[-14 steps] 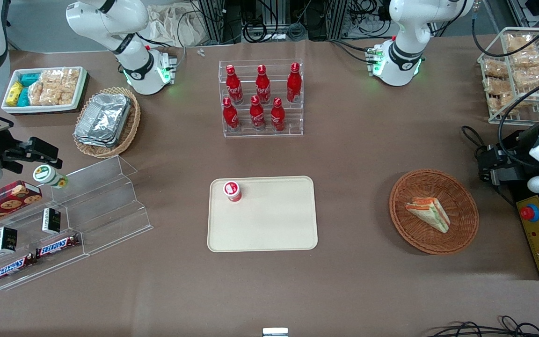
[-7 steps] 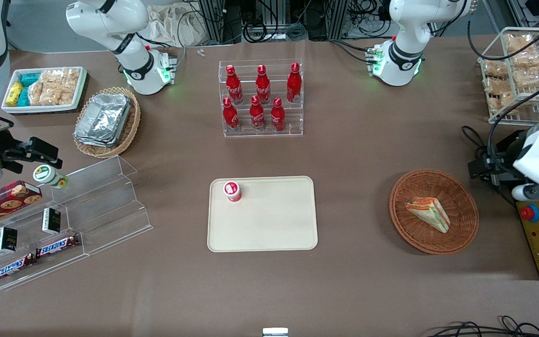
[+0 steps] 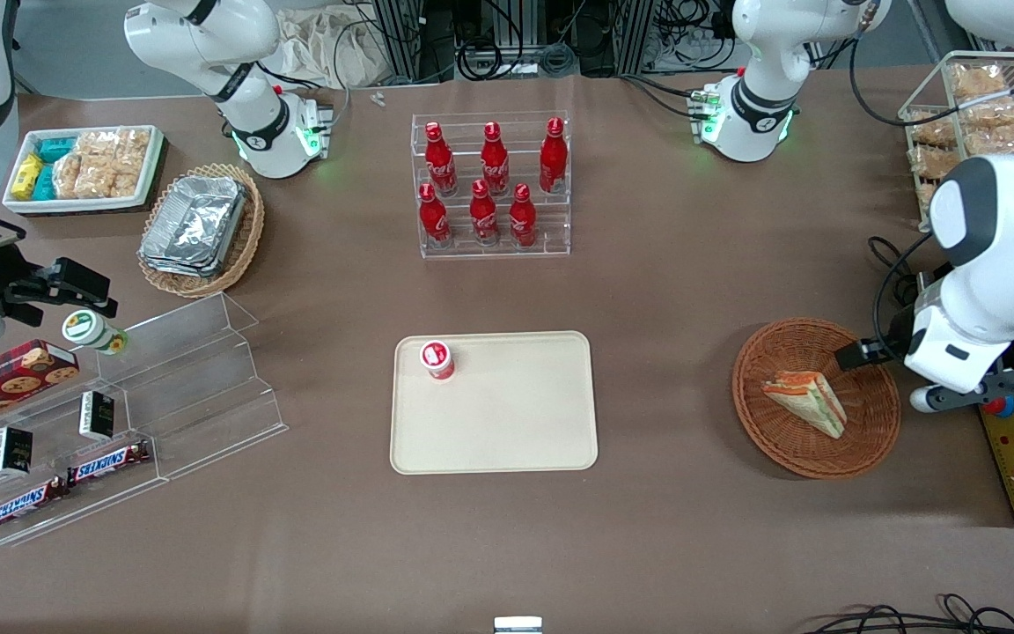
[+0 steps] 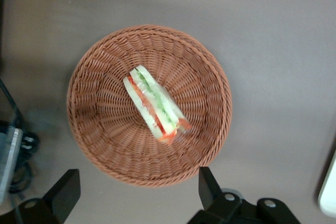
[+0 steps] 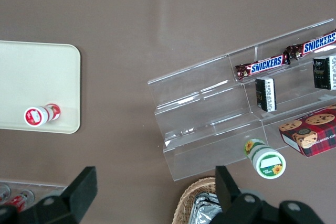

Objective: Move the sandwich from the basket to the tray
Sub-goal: 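Lower the left gripper and close it on the wrapped sandwich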

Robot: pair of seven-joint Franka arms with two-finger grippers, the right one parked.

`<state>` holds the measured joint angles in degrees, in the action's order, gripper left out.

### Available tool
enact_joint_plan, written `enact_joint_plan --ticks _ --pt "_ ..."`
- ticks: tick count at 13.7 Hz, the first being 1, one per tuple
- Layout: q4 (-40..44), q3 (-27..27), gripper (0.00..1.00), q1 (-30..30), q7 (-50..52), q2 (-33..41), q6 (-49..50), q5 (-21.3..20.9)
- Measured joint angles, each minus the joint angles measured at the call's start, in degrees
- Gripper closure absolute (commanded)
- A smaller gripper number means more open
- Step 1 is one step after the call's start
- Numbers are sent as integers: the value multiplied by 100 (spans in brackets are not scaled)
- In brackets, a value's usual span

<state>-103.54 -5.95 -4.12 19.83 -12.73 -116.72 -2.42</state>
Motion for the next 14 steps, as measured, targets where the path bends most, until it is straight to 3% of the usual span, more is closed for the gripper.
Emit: enact_joint_plan --ticks 4,8,14 --pt "-168 6 0 0 2041 -408 -637 -2" --pt "-189 8 0 -1 3291 -819 -1102 -16" --pt "-589 37 1 -70 3701 -1264 -2001 -191"
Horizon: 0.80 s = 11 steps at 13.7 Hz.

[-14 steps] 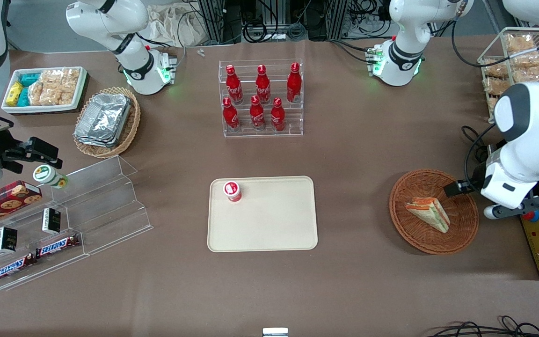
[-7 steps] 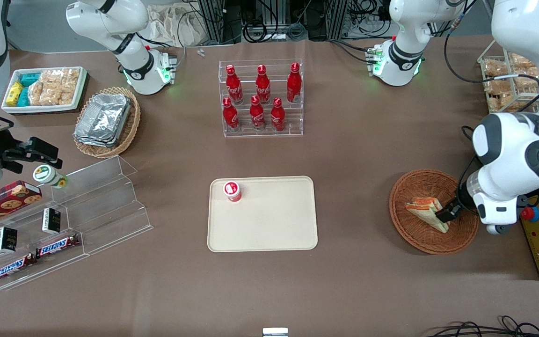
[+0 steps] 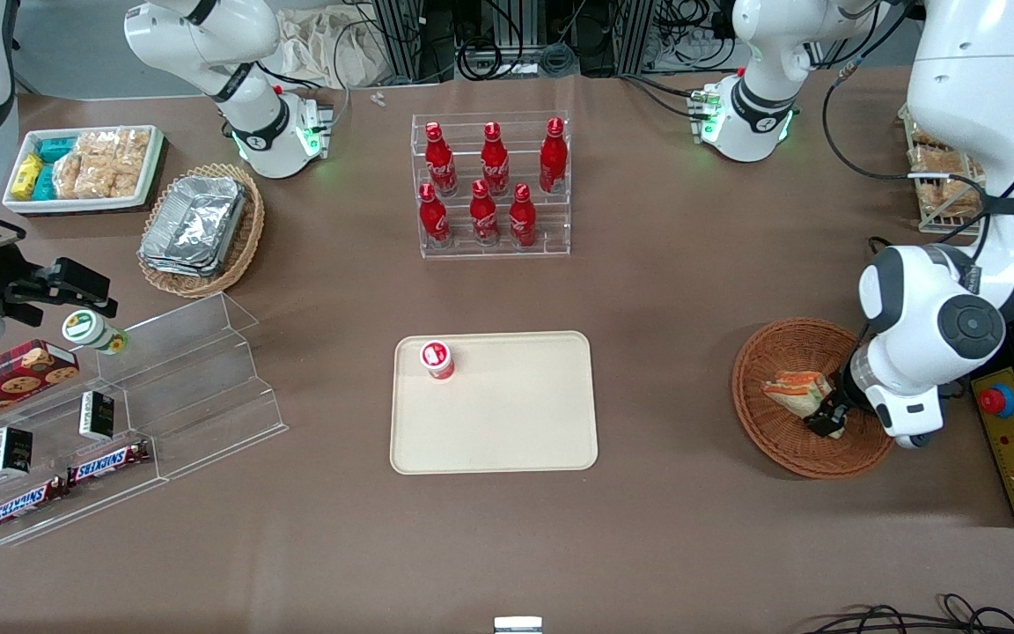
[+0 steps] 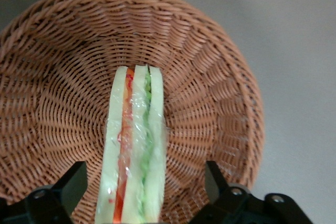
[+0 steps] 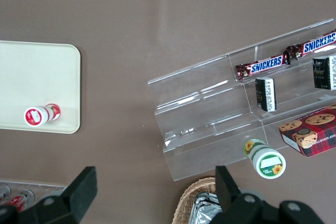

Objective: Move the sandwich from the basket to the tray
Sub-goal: 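Lower the left gripper and close it on the wrapped sandwich, then lift the sandwich out of the basket and carry it toward the cream tray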

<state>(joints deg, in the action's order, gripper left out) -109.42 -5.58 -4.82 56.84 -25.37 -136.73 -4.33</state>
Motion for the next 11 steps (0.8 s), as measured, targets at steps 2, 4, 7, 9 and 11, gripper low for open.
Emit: enact_joint_plan --ticks 2,4,7,9,11 --pt "-74 0 4 -33 -1 -57 -75 0" --pt "-92 0 15 -35 -1 -99 -82 -7" --pt "-160 0 68 -35 -4 -132 -86 -136" --pt "-169 0 100 -35 -4 -130 -88 -143" --pt "-168 -2 100 -34 -4 -80 -51 -148"
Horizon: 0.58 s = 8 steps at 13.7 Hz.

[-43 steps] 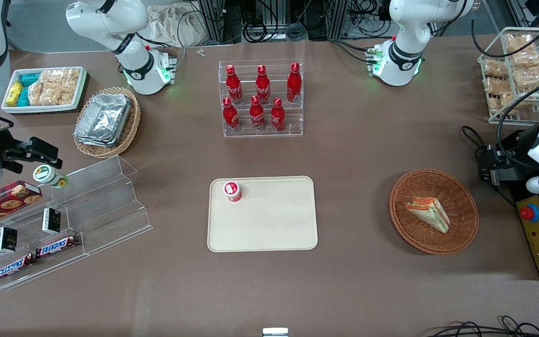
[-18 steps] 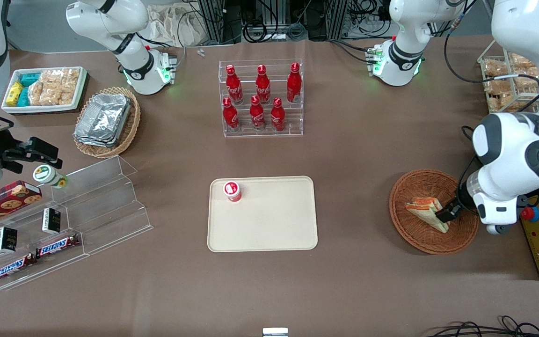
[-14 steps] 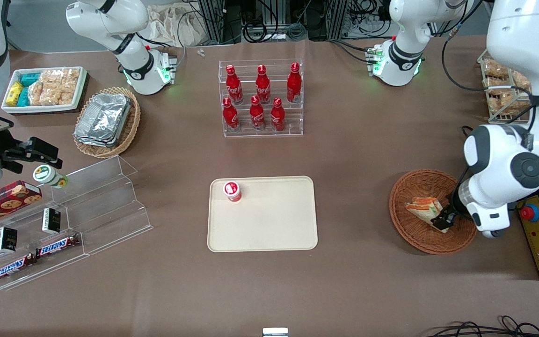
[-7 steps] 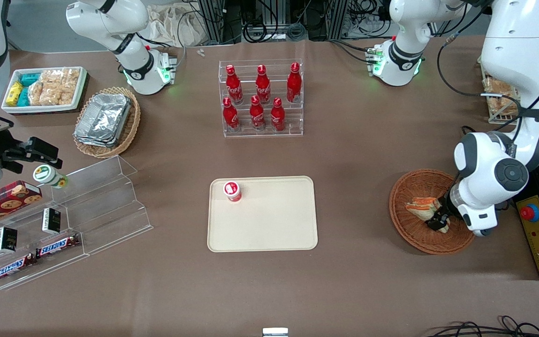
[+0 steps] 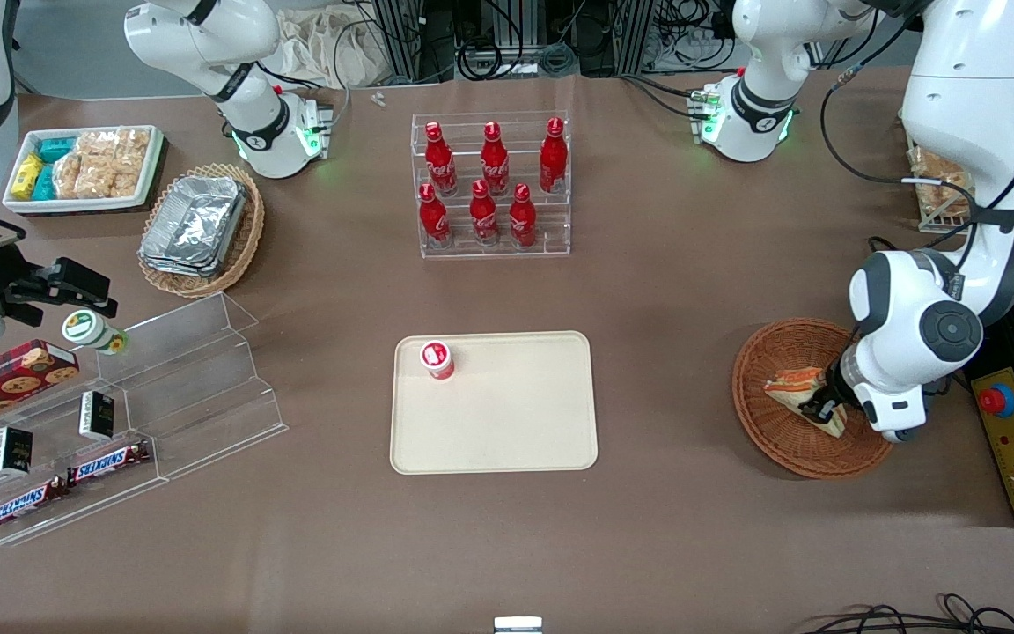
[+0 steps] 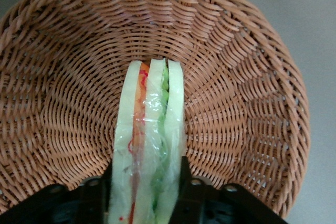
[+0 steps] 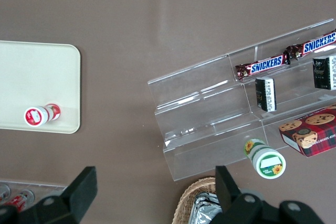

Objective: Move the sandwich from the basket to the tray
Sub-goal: 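Lift the sandwich out of the basket and carry it toward the cream tray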

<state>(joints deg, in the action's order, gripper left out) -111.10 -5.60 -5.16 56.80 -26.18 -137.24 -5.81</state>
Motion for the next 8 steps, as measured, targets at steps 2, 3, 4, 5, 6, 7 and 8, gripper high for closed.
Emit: enact_joint_plan --ticks 2,3,4,5,6,7,8 --pt "32 -4 100 1 20 199 336 -31" --pt "104 -15 100 4 44 375 700 -61" --pt "249 -43 100 8 64 587 1194 -74" --pt "485 -87 100 14 70 797 1783 -76" --pt "798 -168 100 16 70 983 2419 -75" --pt "1173 -302 100 18 71 1129 3039 -72" --pt "1562 -482 100 24 74 1230 3567 -50"
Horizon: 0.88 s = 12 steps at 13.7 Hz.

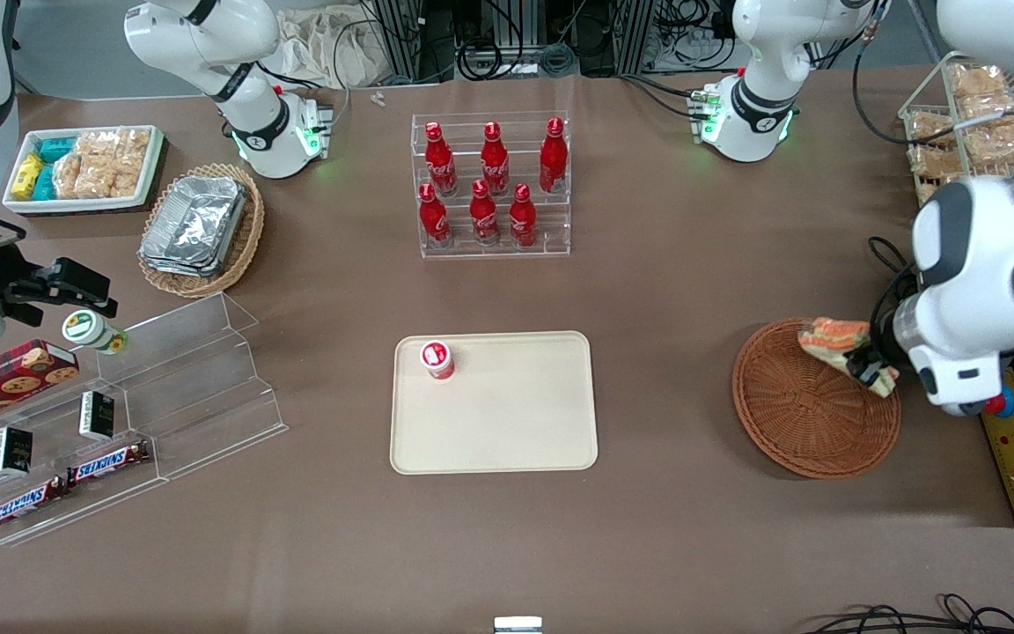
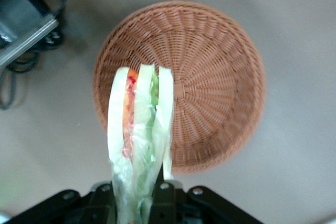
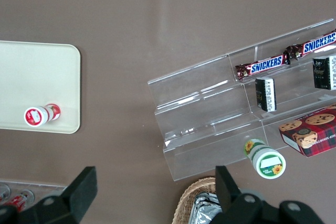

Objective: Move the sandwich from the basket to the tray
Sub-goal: 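Lift the sandwich out of the basket and carry it toward the cream tray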

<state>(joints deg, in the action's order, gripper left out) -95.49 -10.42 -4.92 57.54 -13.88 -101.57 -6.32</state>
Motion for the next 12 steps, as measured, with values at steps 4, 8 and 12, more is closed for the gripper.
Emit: enact_joint_plan --ticks 4,8,12 --pt "955 -865 100 24 -45 55 934 109" --pt "999 -1632 100 62 -807 -97 945 119" --pt "1008 -1997 100 698 -967 -464 619 -121"
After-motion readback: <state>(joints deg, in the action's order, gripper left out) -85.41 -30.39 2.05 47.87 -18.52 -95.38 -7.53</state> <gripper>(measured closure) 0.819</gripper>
